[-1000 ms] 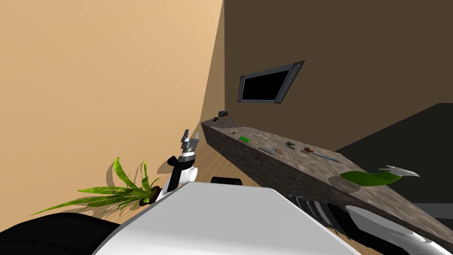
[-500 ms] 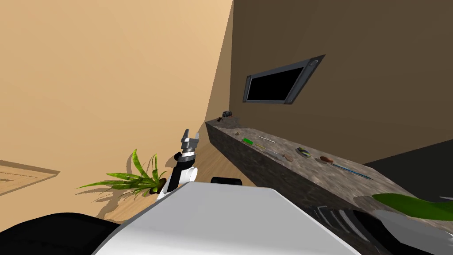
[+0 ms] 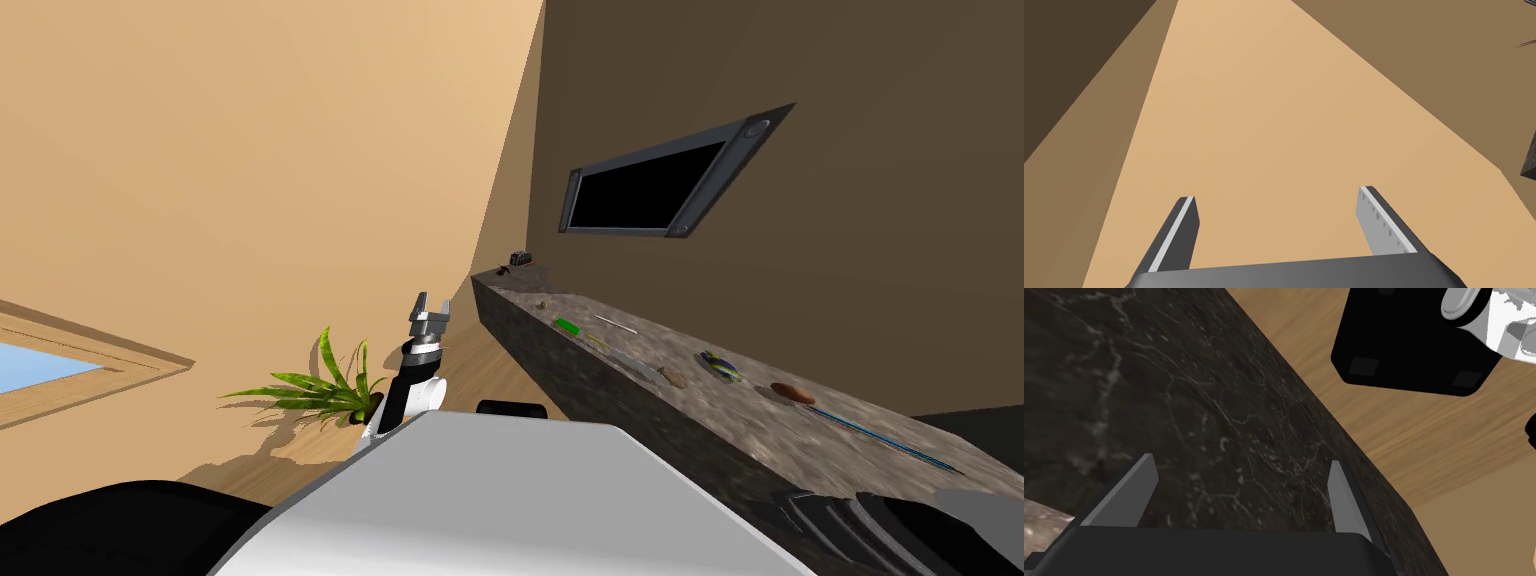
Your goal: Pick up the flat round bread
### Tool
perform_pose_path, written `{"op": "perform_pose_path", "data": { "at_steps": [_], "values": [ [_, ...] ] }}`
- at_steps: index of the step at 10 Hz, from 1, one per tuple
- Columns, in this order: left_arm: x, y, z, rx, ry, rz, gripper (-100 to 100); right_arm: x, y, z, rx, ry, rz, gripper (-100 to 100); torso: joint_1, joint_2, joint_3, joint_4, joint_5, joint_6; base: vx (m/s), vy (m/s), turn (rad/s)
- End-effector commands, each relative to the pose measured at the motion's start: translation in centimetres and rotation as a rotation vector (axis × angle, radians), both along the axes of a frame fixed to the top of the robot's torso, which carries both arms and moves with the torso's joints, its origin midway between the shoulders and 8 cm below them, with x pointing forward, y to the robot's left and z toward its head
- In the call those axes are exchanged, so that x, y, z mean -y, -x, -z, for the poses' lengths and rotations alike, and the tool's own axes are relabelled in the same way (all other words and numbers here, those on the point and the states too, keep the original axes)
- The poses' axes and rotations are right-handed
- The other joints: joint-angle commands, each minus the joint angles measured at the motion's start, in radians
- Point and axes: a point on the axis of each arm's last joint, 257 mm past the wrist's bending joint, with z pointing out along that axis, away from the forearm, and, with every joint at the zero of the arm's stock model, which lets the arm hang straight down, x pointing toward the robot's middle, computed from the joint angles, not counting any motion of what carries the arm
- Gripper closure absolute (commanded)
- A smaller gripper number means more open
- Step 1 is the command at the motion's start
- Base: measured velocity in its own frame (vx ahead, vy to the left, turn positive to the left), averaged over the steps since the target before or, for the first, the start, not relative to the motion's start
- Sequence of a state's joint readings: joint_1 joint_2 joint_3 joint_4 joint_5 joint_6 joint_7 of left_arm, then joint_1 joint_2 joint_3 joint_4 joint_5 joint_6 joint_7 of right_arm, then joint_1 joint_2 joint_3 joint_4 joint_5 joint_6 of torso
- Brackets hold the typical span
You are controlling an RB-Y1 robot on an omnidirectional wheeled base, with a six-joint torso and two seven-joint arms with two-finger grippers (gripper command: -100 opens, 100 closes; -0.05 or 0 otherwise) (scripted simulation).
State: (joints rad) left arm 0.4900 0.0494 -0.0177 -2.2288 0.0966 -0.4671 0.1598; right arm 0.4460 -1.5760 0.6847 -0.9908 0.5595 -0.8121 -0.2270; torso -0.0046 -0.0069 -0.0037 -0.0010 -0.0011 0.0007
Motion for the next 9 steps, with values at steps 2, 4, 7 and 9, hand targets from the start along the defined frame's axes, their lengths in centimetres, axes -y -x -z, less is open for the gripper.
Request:
{"op": "perform_pose_path", "data": {
  "at_steps": [2,4,7,9],
  "values": [
    [0.0,0.0,0.0,0.0,0.0,0.0,0,3.3,1.8,-2.4,-0.052,0.076,-0.009,-100,-0.002,-0.002,-0.001,-0.001,0.0,0.0,0.141,-0.095,0.245],
    [0.0,0.0,0.0,0.0,0.0,0.0,0,4.3,2.4,-3.1,-0.072,0.098,-0.012,-100,-0.005,-0.005,-0.003,-0.001,-0.002,0.0,0.182,-0.132,0.221],
    [0.0,0.0,0.0,0.0,0.0,0.0,0,3.9,2.5,-2.7,-0.074,0.084,-0.013,-100,-0.004,-0.009,-0.005,-0.002,-0.001,0.0,0.196,-0.114,0.204],
    [0.0,0.0,0.0,0.0,0.0,0.0,0,4.0,2.4,-2.8,-0.074,0.089,-0.013,0,0.001,-0.003,-0.002,-0.001,-0.001,0.001,0.052,-0.032,0.029]
  ]
}}
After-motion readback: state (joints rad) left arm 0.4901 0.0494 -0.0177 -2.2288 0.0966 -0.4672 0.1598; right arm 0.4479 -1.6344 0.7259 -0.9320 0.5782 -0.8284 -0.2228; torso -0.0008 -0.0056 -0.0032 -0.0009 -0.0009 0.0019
